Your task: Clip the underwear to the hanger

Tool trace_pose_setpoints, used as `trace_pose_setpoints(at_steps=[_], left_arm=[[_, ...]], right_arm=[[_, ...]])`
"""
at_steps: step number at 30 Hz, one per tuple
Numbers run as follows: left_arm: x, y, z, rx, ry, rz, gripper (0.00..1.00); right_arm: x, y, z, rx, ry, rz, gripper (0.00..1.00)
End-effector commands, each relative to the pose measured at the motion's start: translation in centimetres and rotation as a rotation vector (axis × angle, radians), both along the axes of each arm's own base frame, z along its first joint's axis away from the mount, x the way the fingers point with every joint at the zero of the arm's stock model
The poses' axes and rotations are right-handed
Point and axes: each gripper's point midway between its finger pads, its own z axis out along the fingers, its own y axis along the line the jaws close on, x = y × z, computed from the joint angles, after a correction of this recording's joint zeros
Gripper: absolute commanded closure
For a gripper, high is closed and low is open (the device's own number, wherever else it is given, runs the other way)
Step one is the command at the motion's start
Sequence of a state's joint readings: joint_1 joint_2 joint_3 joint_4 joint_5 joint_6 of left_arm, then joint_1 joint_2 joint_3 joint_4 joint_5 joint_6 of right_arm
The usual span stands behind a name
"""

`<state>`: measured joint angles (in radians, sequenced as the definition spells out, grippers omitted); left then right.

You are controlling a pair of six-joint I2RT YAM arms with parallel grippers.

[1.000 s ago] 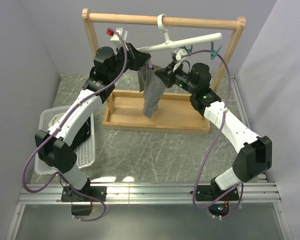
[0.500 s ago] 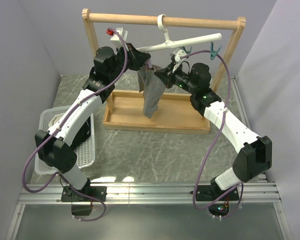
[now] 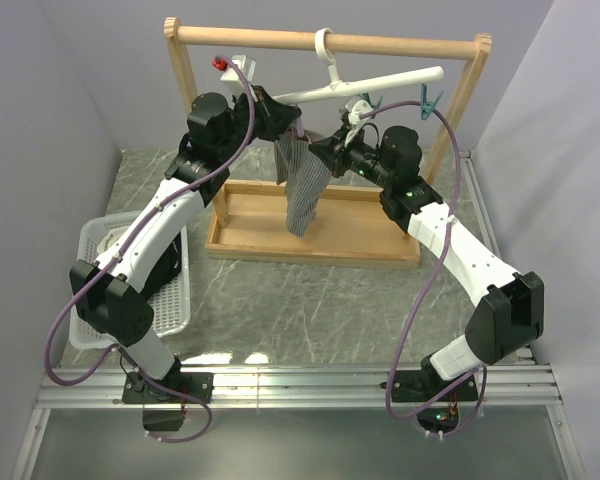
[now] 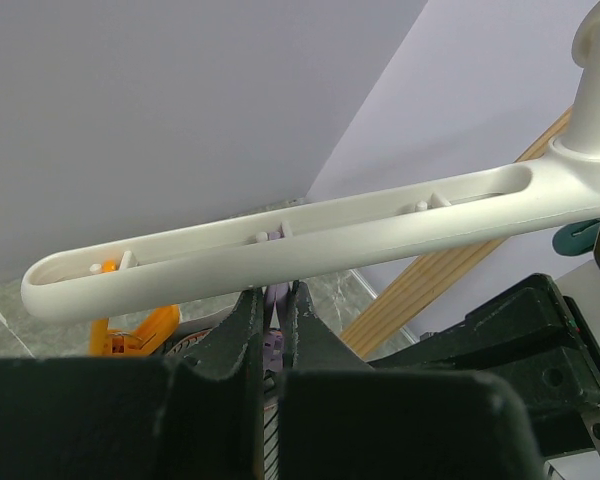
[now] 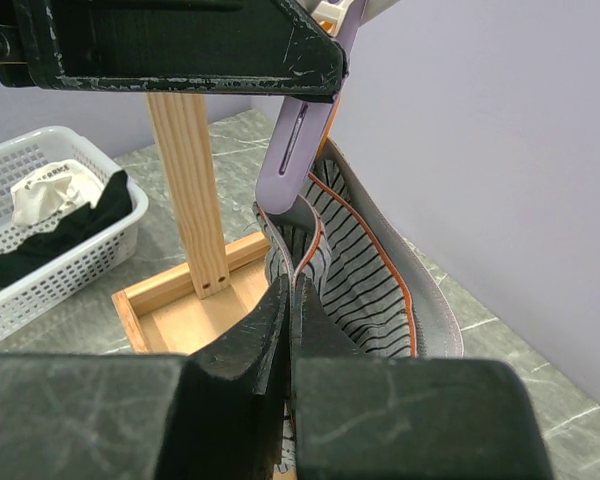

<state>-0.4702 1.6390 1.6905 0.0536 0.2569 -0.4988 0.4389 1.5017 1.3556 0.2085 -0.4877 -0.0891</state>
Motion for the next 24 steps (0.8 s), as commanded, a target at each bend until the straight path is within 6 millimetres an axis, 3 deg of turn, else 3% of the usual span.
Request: trace_pose_setpoints(at_steps=[1,7,16,24], left_arm=[[-0.9,-0.8,0.3,0.017,-0.001,-0.052,1.00],[-0.8,-0.7,0.2,0.023,-0.001,-0.041,1.00],[-0.8,-0.8,0.5,0.019,-0.007,-0.049,1.00],[-0.8,-0.9,-0.2,0.031,0.006,-0.055,1.00]], right_arm=[[-1.2,-0.4,3.2,0.031,-0.082,0.007,1.00],[-1.3,-0.4,3.7,0.034,-0.090,0.007,1.00],[-1.4,-0.6,2.1,0.002,-0.075,0.012,1.00],[-1.1,-0.8,3.9,0.037,-0.097,-0.001,1.00]])
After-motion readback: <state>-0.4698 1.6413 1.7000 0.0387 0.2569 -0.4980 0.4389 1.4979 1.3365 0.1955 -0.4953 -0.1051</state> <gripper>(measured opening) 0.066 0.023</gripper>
